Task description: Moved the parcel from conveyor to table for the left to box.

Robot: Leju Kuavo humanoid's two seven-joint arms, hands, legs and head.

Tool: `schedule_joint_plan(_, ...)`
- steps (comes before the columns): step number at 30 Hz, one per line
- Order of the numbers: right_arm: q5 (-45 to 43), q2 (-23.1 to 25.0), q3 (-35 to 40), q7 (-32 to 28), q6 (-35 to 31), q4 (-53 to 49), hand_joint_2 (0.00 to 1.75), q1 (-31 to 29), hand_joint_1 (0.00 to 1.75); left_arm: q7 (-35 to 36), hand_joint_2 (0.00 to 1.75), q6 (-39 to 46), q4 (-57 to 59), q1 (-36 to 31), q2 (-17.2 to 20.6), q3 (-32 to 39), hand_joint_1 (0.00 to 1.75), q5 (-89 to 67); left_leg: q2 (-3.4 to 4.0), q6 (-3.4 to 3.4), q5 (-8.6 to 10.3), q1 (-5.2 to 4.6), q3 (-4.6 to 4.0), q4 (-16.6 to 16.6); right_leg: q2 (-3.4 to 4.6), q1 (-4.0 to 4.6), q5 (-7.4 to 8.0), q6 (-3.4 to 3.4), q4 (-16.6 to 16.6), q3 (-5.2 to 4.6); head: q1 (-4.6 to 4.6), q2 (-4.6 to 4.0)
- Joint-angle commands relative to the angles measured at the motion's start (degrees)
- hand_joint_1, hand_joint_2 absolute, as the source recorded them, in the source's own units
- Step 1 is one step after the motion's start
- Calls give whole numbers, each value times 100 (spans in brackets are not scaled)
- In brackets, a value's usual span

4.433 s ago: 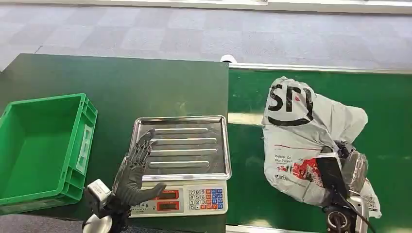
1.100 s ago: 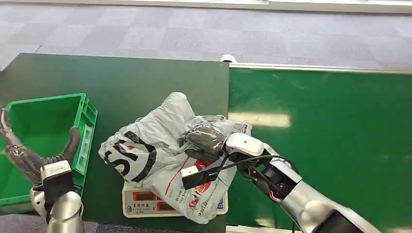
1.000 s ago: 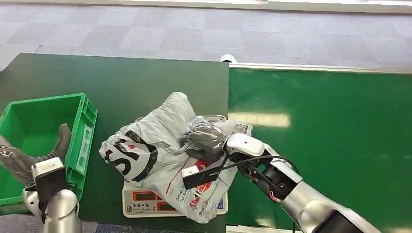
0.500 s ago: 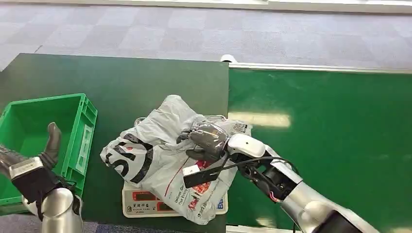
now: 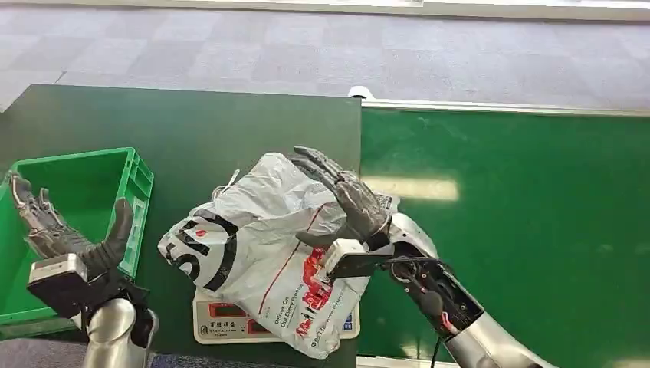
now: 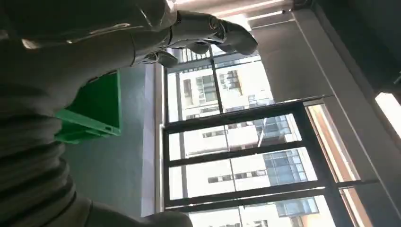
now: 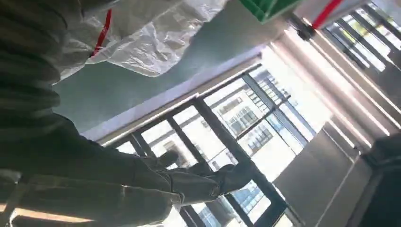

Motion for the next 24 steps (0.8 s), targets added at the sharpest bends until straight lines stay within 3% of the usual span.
schedule_joint_plan(1, -1059, 373, -1688, -297, 582, -932, 175, 1091, 0, 4, 175, 9, 39, 48, 423, -655, 0, 258, -6, 5, 3, 2, 1, -6, -10, 4, 0, -12, -4, 4, -2, 0)
schedule_joint_plan(24, -1059, 373, -1688, -297, 582, -932, 175, 1091, 0, 4, 175, 9, 39, 48, 423, -655, 0, 258, 4, 7, 4, 0, 1, -5, -2, 3, 4, -14, -3, -1, -2, 0)
